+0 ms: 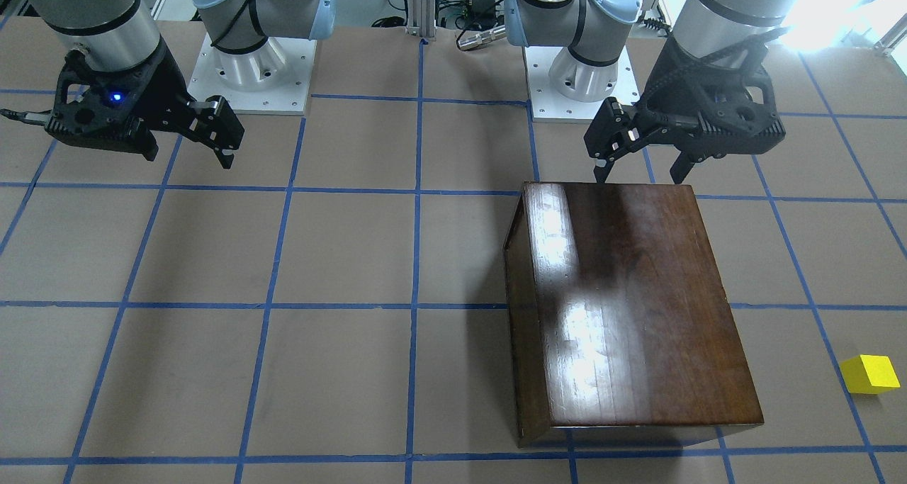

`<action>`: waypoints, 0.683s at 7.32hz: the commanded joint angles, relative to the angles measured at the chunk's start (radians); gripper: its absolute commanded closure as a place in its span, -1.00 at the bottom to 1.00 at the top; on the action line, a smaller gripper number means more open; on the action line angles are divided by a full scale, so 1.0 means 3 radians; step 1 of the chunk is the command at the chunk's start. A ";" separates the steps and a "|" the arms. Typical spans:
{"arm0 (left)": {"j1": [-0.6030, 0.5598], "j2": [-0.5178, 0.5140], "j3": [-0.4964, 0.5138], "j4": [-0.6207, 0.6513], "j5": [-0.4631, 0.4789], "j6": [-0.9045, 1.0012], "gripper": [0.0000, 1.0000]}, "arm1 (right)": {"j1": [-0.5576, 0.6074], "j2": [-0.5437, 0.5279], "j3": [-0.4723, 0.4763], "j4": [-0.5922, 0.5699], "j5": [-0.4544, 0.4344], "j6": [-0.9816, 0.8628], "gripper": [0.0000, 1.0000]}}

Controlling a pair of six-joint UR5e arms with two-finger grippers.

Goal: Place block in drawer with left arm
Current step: 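Move the left gripper off the cabinet top toward the drawer side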

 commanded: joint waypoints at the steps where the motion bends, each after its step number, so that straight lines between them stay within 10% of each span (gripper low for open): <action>1: 0.0072 -0.0011 0.0030 0.0004 -0.0002 0.0018 -1.00 | 0.0000 -0.0001 0.0000 0.0000 0.0000 0.0000 -1.00; 5: 0.0747 -0.0117 0.0077 -0.0021 -0.0452 0.0279 -1.00 | 0.0000 -0.0001 0.0000 0.0000 0.0000 0.0000 -1.00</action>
